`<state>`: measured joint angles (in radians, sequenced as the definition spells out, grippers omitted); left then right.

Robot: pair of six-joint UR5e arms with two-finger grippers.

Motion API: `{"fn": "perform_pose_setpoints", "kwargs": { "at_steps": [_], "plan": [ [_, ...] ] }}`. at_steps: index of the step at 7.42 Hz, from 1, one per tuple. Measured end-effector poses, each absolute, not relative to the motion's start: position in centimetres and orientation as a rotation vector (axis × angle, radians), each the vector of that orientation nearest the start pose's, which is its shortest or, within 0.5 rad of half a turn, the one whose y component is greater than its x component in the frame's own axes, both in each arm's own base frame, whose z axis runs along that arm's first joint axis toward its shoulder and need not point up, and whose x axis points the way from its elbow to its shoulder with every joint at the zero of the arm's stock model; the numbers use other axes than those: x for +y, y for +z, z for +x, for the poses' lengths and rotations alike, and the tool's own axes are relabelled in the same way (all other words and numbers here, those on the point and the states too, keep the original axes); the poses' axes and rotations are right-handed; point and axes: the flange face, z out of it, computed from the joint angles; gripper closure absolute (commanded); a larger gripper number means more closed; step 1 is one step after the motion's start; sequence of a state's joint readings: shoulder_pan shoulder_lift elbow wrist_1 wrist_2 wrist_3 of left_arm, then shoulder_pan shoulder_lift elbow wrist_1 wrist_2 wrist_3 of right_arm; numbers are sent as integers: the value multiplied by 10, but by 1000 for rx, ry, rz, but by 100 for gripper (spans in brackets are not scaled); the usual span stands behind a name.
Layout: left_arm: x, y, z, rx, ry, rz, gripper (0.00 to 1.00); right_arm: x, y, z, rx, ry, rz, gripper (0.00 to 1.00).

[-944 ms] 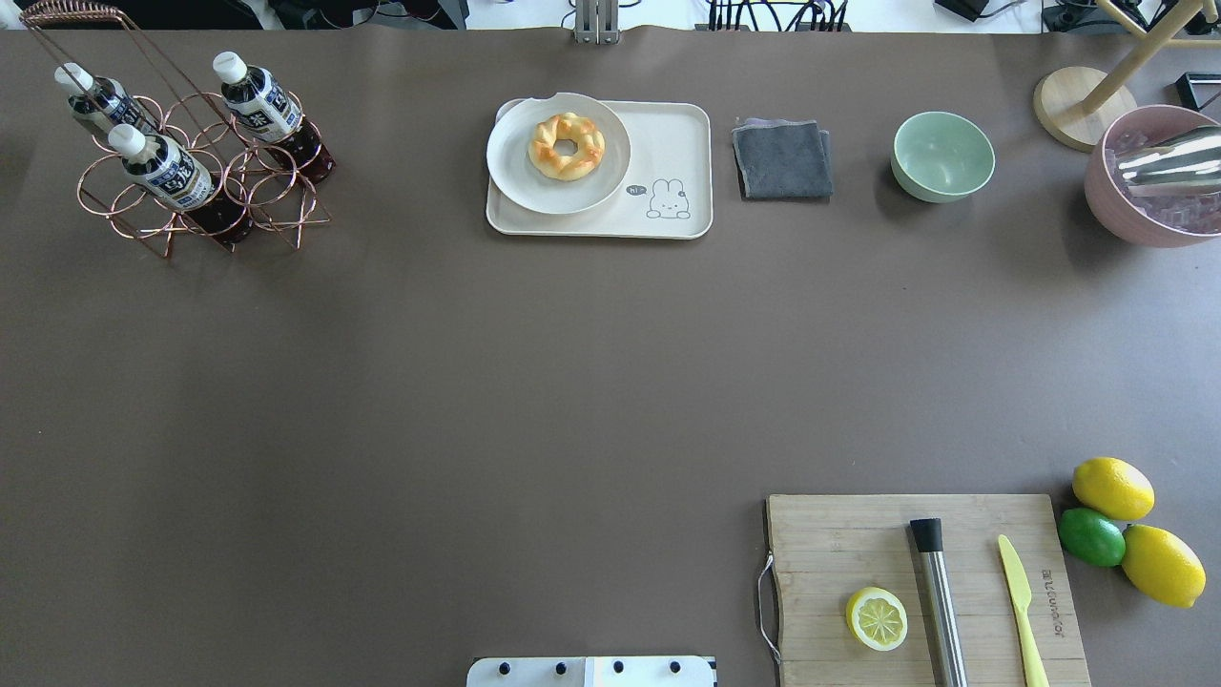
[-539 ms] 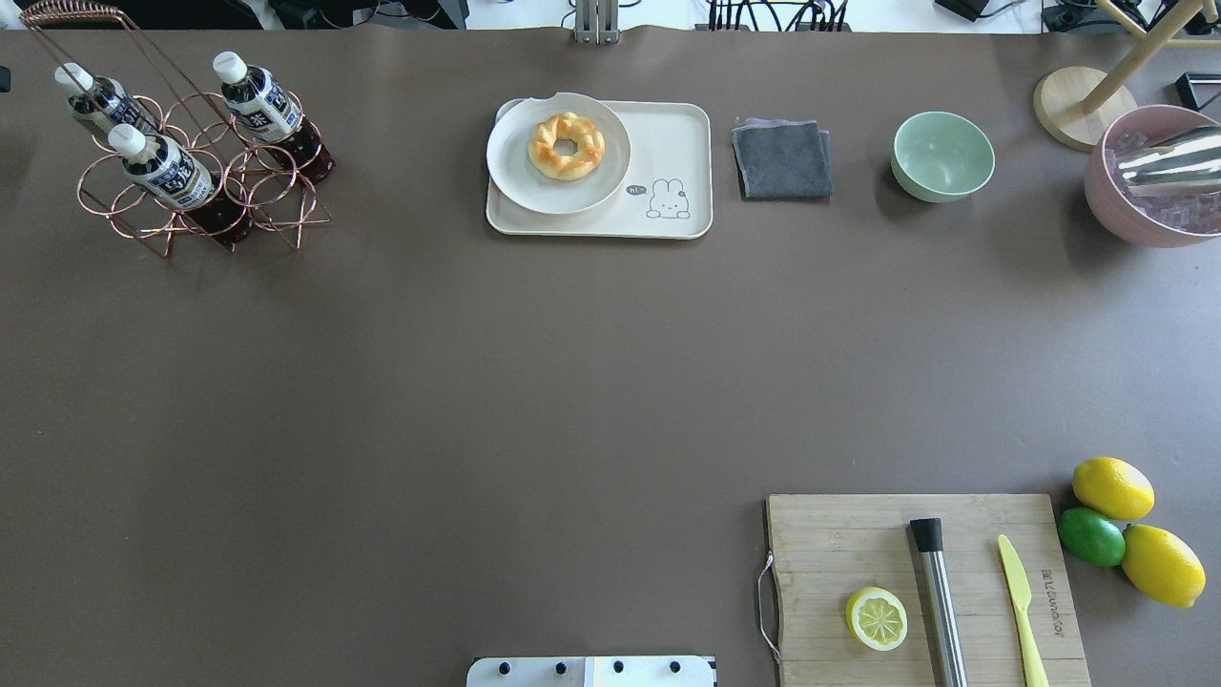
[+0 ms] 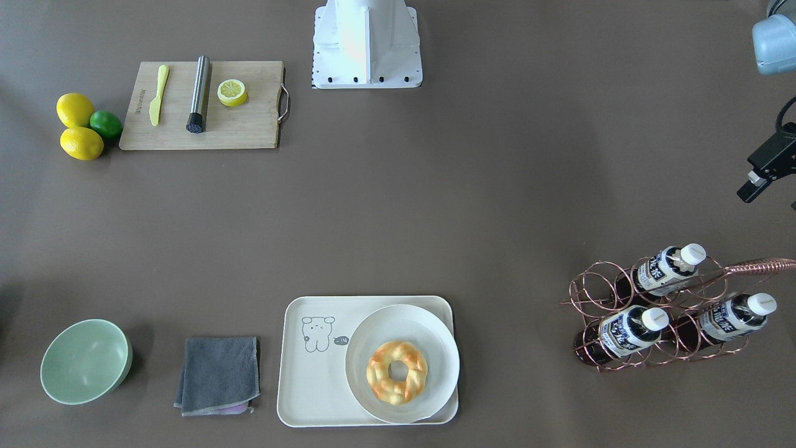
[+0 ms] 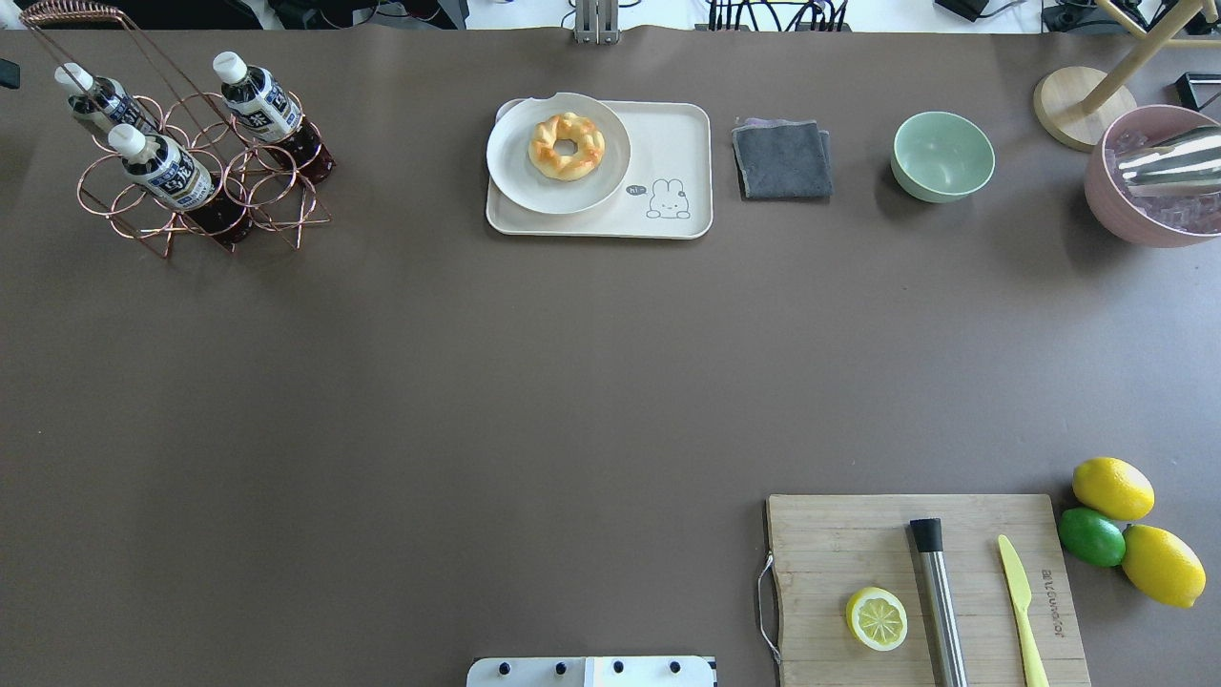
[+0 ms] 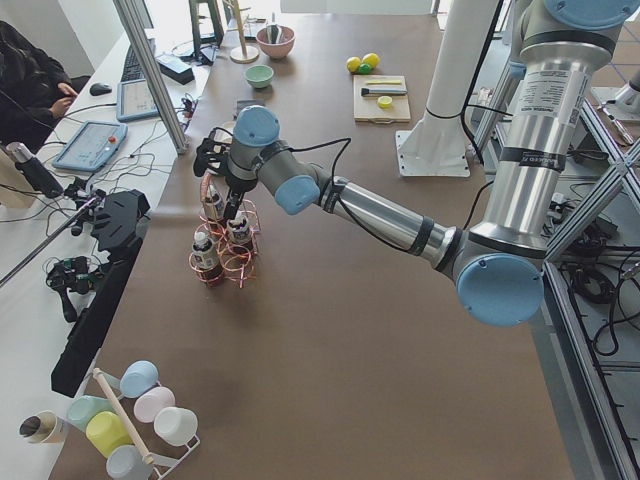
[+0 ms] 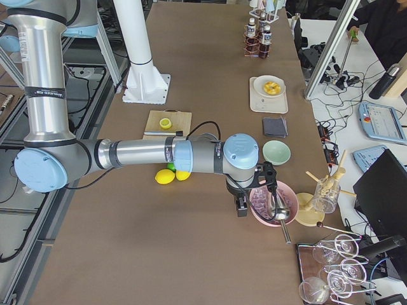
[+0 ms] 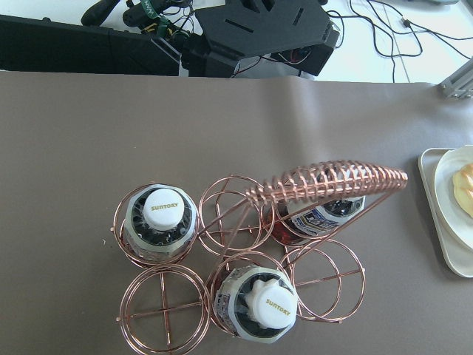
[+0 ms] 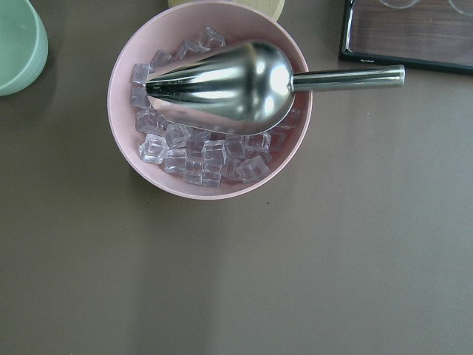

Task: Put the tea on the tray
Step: 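Reach the left gripper into the copper rack and grasp a tea bottle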

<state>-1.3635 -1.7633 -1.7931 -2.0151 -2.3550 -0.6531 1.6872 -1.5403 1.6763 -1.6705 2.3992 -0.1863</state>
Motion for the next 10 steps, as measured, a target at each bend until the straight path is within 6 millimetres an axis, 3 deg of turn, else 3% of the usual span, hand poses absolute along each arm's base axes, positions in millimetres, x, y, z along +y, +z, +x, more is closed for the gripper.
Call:
{"fn": "perform_pose_setpoints", "kwargs": {
  "at_steps": [1,5,7,10],
  "plan": [
    [-557,387,68,981,-45,464,2,-493,599,118,-814,-80,157,0],
    [-544,408,133,884,-3,514,8,-494,600,118,-815,-73,151,0],
    [-555,417,148,857,-6,516,9,-495,599,118,-815,-74,153,0],
    [-570,419,155,830,-18,526,18,-495,598,118,-815,-73,154,0]
  ]
}}
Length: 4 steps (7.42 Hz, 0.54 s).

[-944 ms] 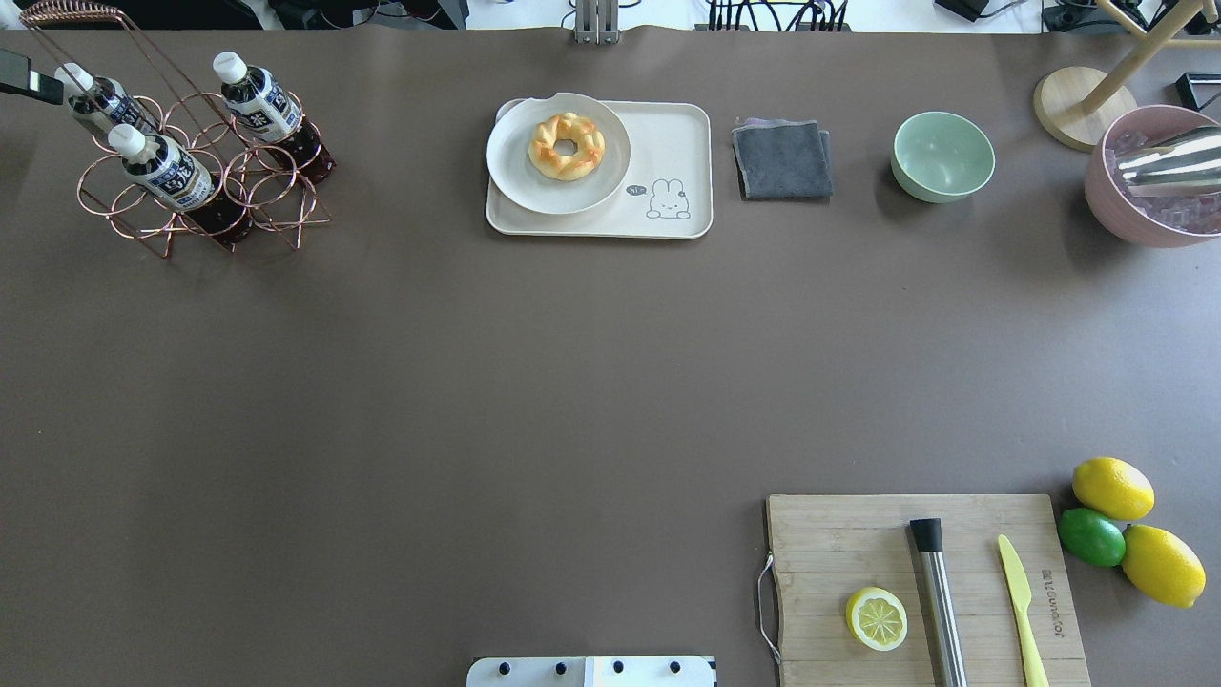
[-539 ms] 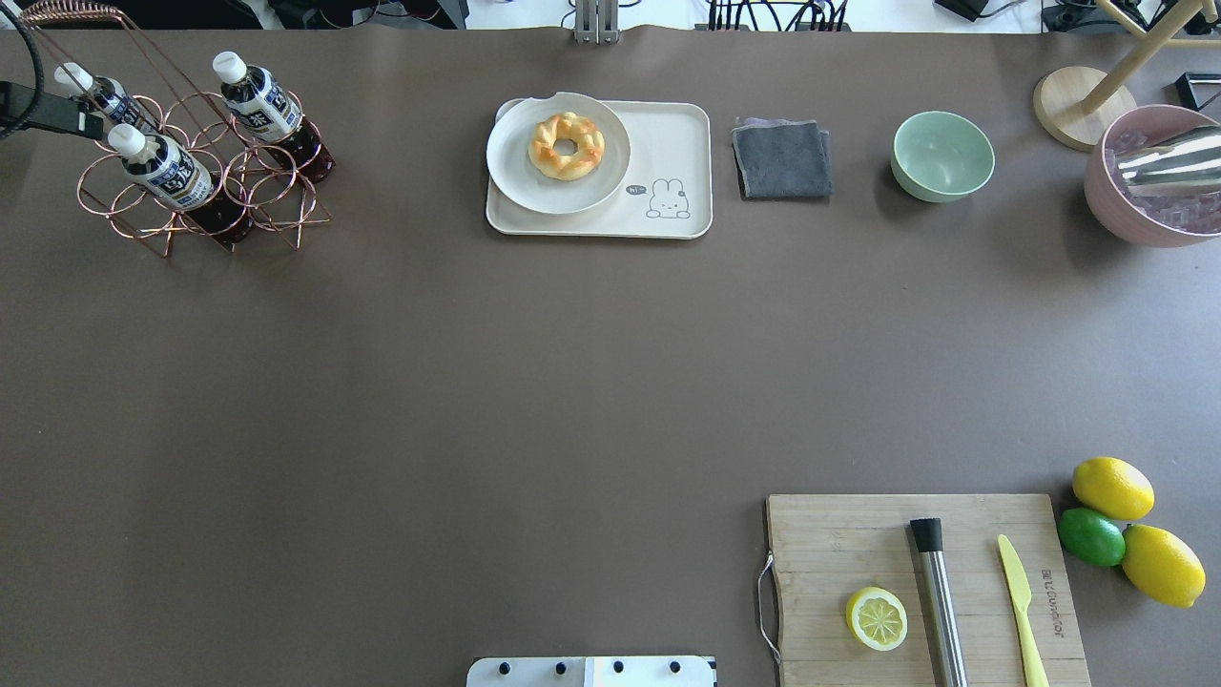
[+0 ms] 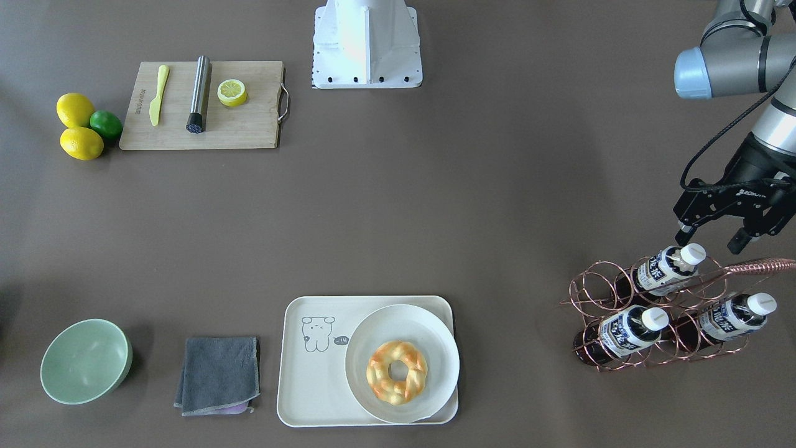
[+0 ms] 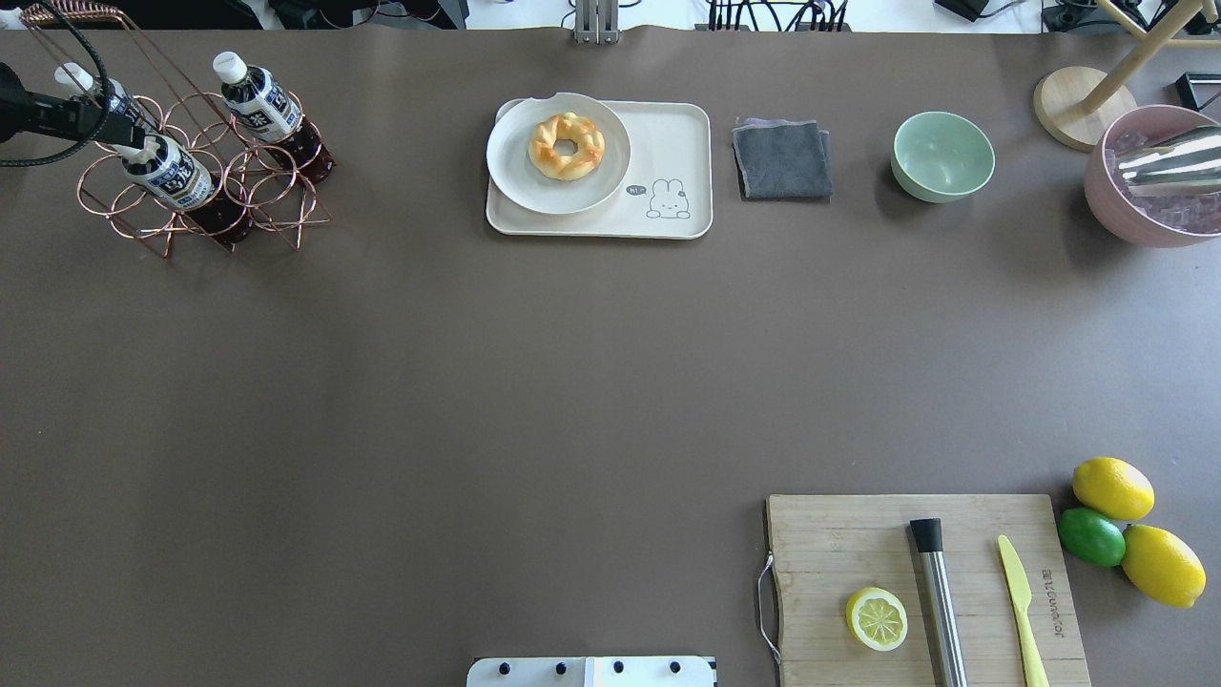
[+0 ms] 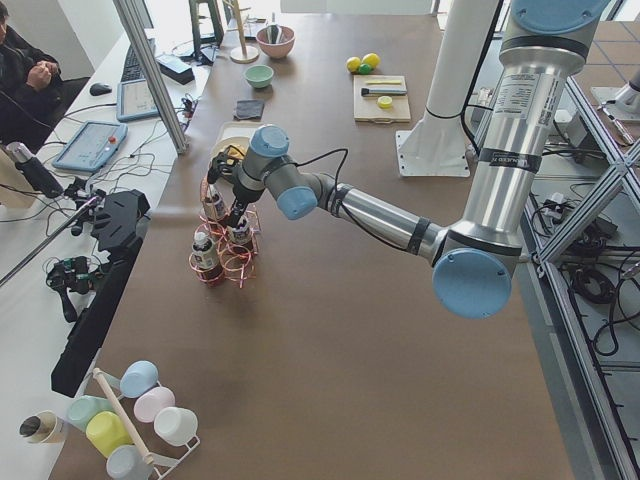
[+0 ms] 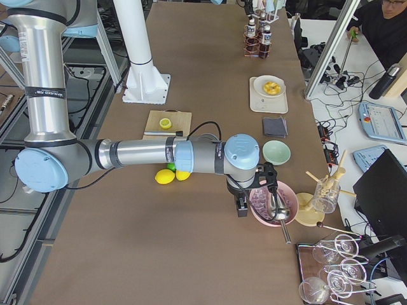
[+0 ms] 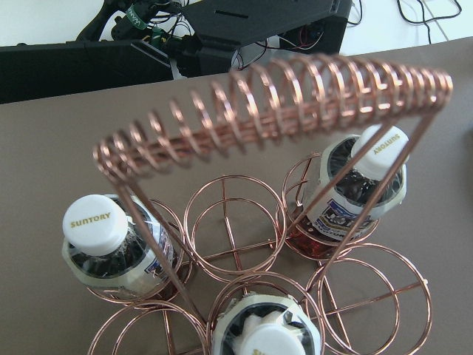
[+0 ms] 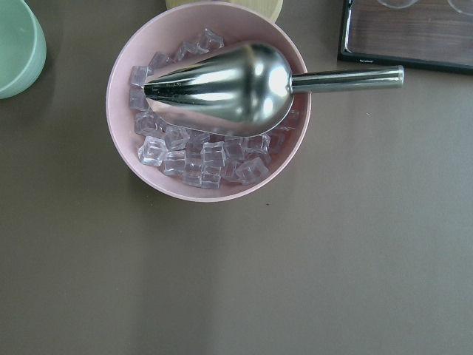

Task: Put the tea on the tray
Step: 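Reach the left gripper into the copper rack and grasp a tea bottle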

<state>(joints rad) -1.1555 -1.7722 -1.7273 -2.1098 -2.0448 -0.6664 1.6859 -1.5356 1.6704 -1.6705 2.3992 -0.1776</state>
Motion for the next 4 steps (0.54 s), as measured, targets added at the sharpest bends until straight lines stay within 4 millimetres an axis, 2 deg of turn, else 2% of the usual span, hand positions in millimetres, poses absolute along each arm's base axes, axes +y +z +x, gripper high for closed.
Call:
{"fn": "perform_pose_setpoints", "kwargs": {
  "at_steps": [2,4],
  "plan": [
    [-570,423,162,824,-13,517,19,-496,598,118,-815,-72,154,0],
    [-570,425,171,825,-2,508,34,-497,597,118,-814,-72,155,0]
  ]
}}
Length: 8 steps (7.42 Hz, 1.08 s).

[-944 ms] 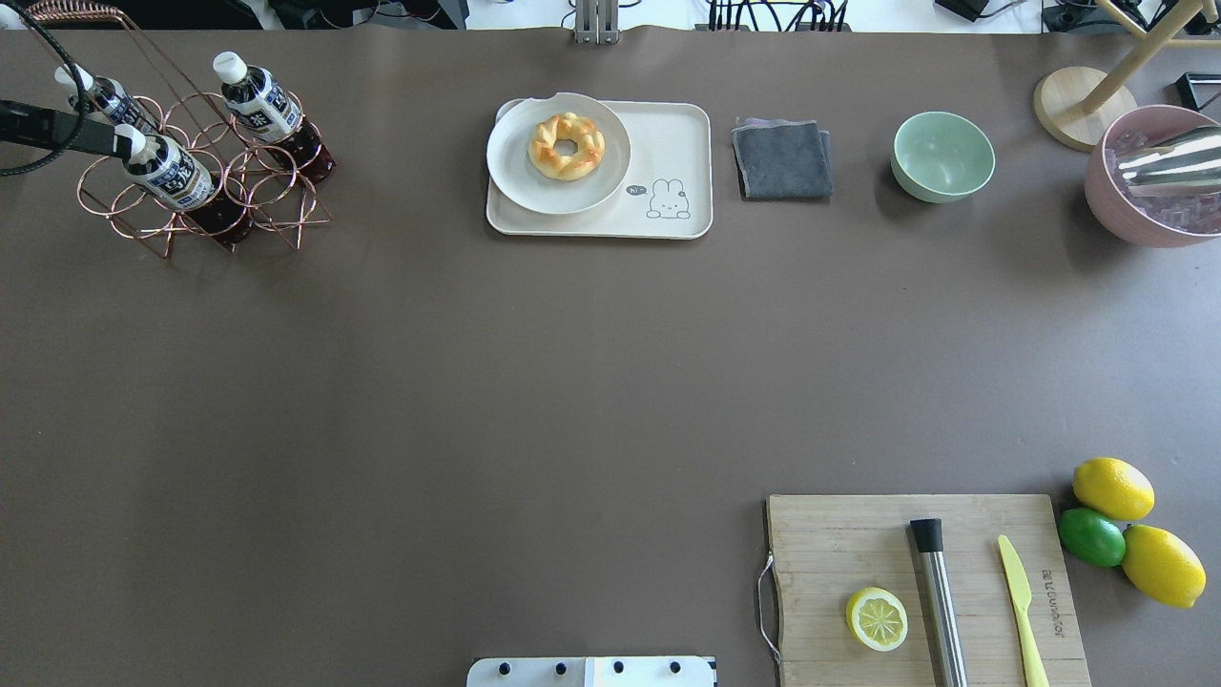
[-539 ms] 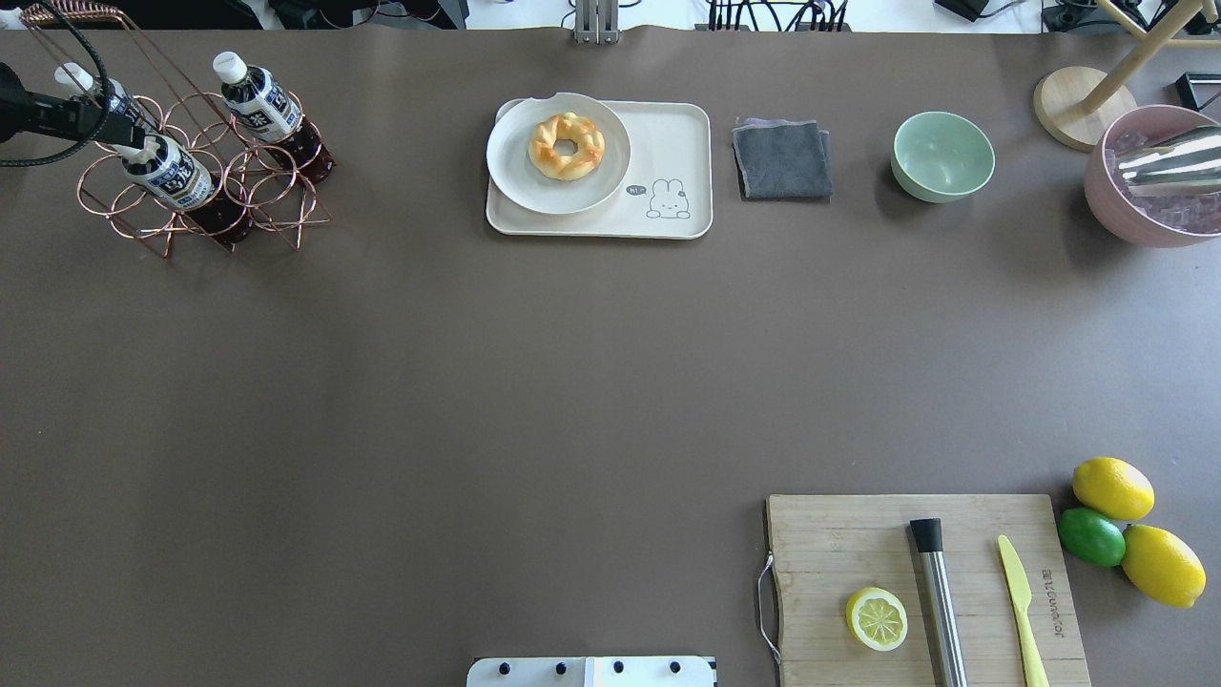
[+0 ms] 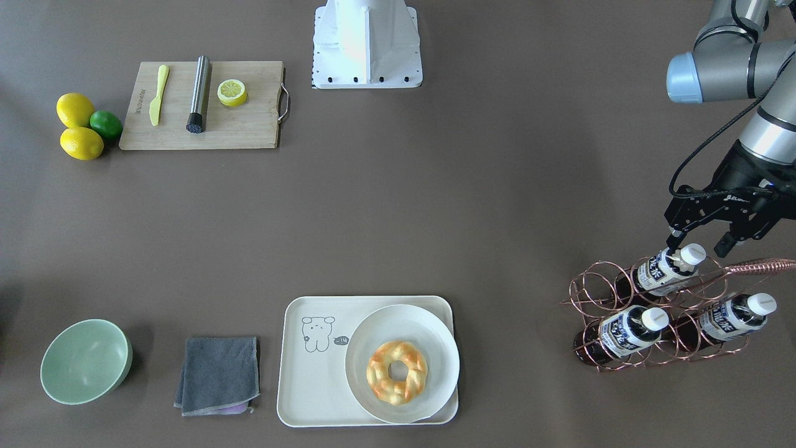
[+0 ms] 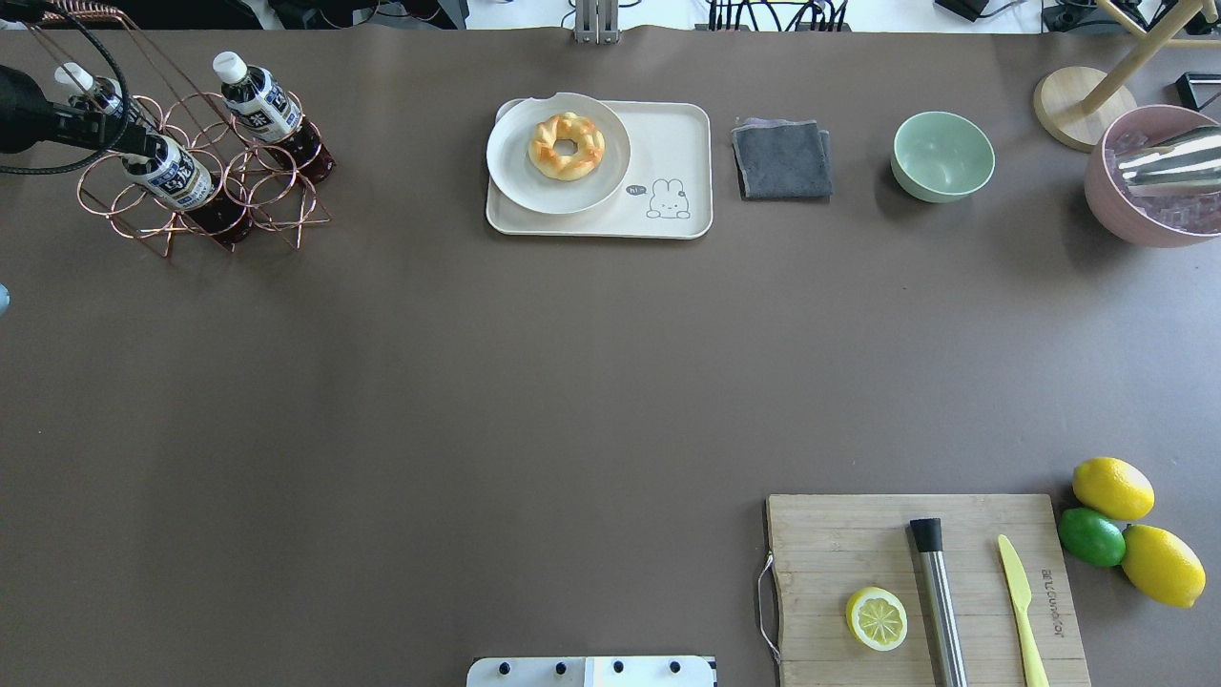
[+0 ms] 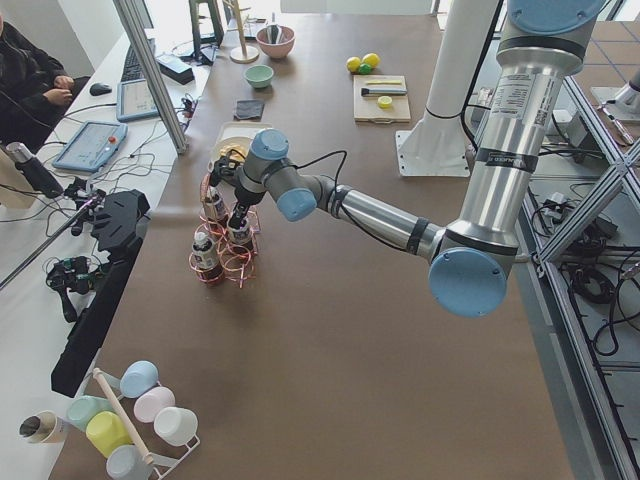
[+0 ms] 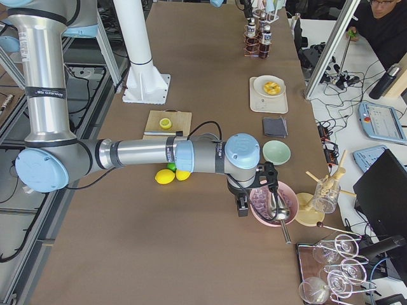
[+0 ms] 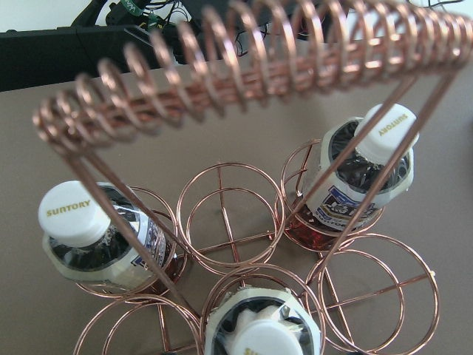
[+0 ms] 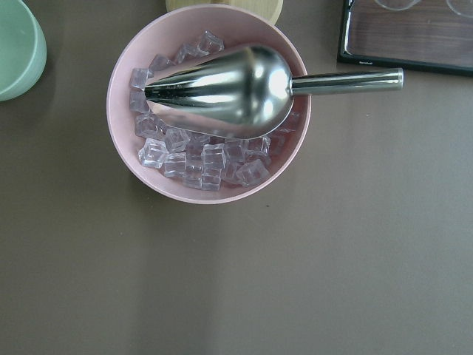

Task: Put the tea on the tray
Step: 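Reach the left gripper into the copper rack and grasp a tea bottle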

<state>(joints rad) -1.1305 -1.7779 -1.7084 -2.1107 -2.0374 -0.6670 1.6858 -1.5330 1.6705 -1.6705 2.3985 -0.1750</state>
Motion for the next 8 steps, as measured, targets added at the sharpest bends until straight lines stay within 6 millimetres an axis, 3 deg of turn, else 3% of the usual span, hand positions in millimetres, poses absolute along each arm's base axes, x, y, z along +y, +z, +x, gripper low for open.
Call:
{"fn": "perform_pose_setpoints", "kwargs": {
  "at_steps": [2,4,8],
  "plan": [
    [-575,425,175,825,0,506,61,-497,597,118,-814,-72,155,0],
    [-578,424,176,823,2,506,100,-496,597,118,-815,-72,154,0],
    [-584,412,171,828,4,521,100,-496,597,118,-815,-72,154,0]
  ]
}}
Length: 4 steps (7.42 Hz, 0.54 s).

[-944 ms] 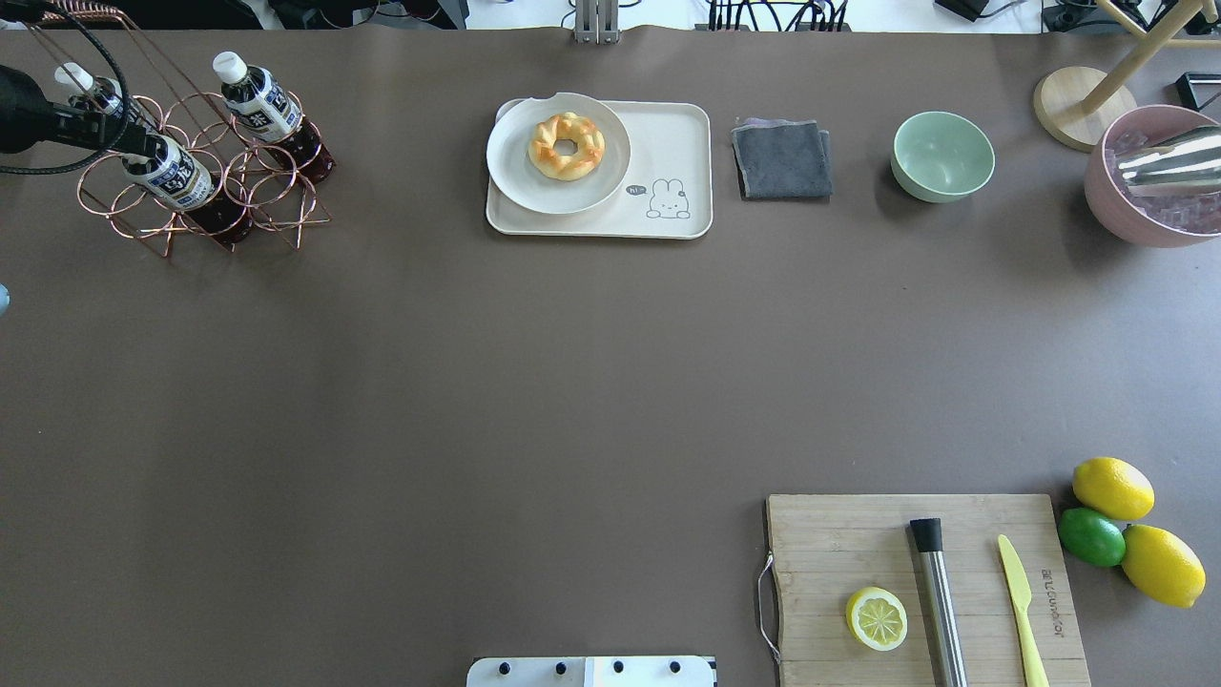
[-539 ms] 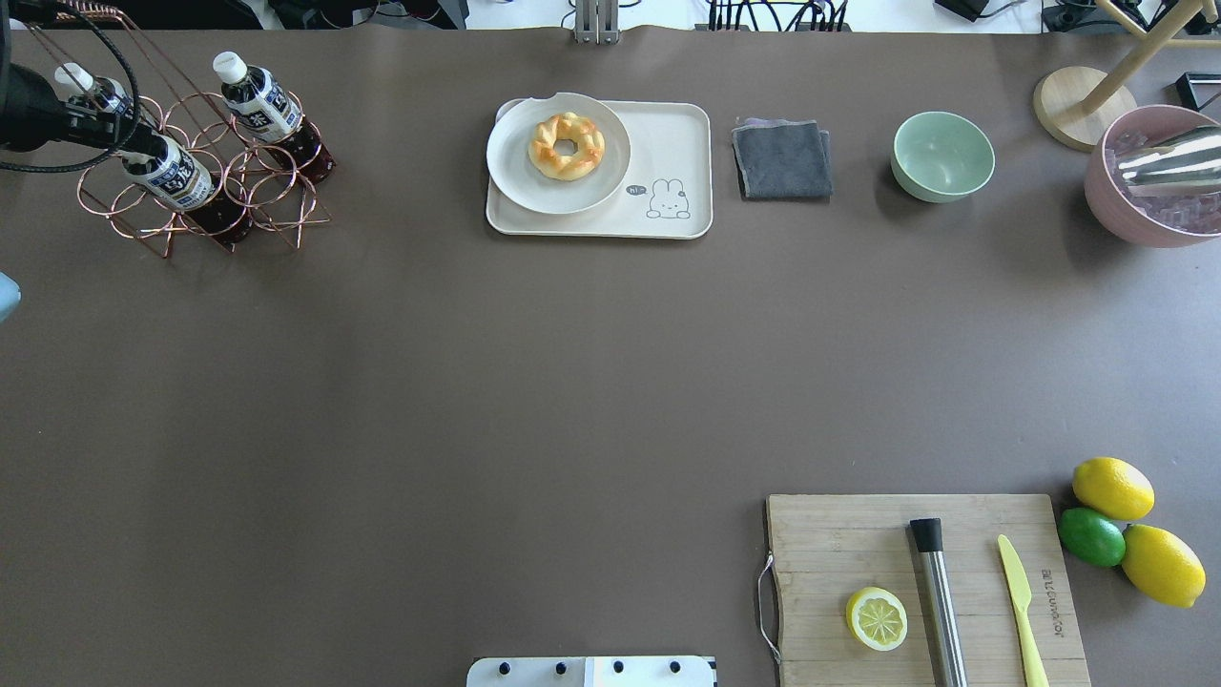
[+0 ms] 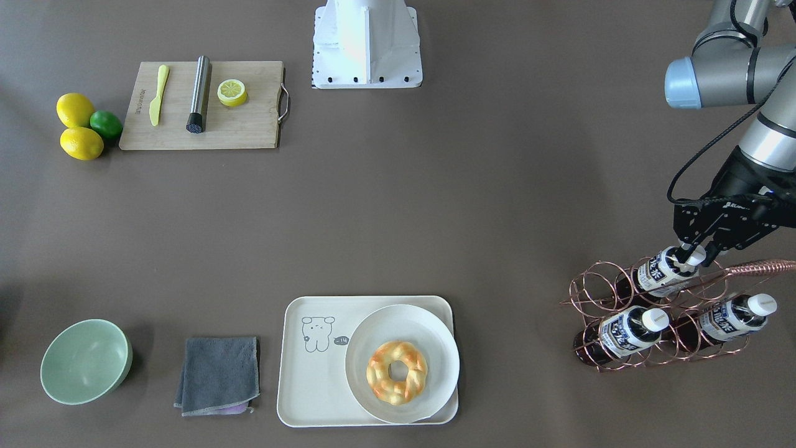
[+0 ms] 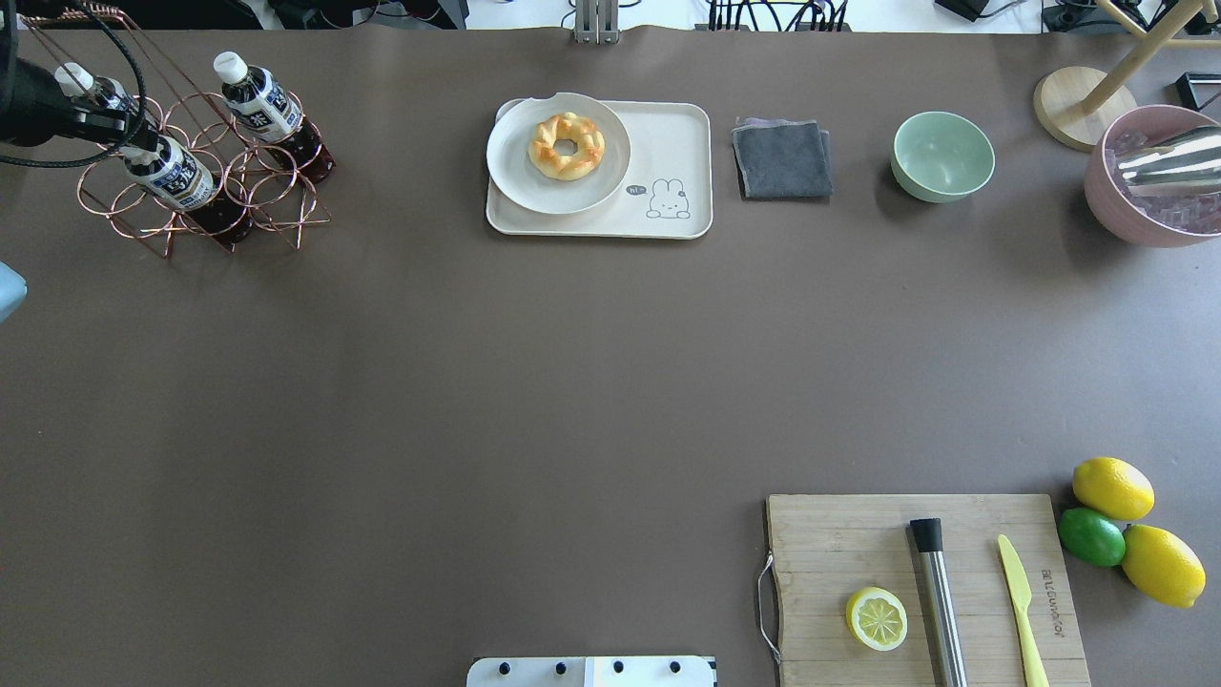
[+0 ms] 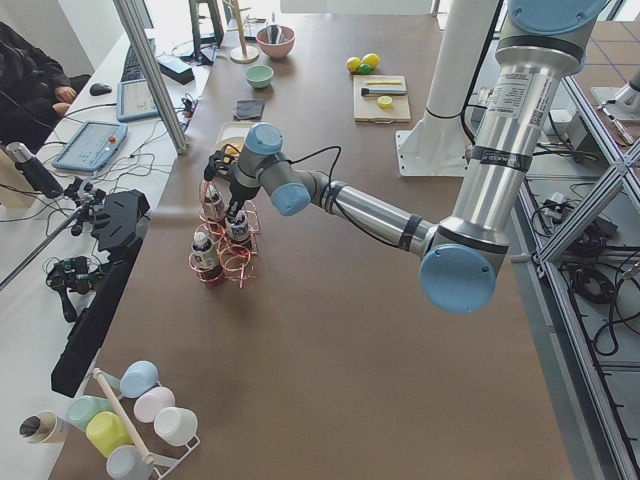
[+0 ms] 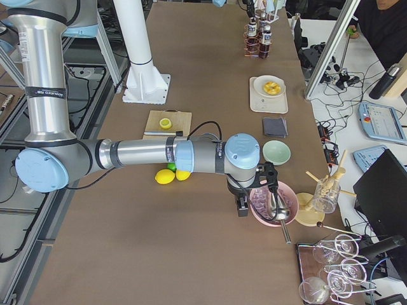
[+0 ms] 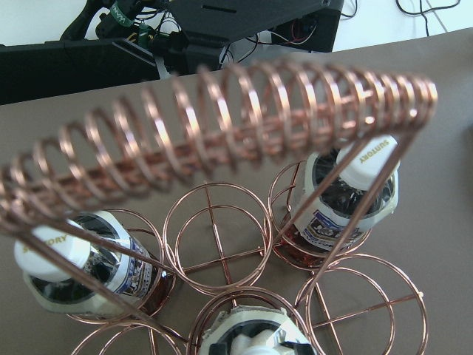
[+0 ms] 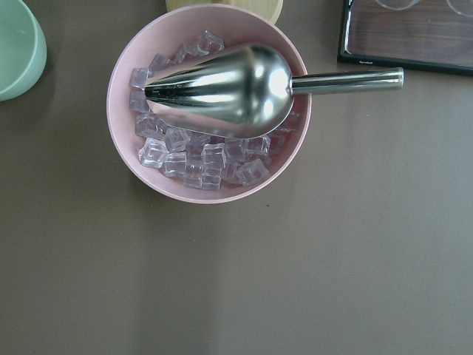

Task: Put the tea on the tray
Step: 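Reach the left gripper into the copper rack and grasp a tea bottle, then lift the tea bottle out of the rack with the left gripper toward the tray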

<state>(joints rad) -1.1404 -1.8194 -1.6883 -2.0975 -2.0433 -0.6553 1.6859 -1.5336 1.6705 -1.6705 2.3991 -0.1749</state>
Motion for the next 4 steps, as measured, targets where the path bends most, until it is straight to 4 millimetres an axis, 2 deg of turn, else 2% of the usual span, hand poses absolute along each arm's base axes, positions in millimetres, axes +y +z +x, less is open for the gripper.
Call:
{"fn": "perform_pose_setpoints", "kwargs": {
  "at_steps": [2,4],
  "plan": [
    [-593,396,143,861,-17,525,100,-495,598,118,-815,-71,153,0],
    [-592,361,93,903,-25,517,100,-494,599,117,-816,-70,151,0]
  ]
}}
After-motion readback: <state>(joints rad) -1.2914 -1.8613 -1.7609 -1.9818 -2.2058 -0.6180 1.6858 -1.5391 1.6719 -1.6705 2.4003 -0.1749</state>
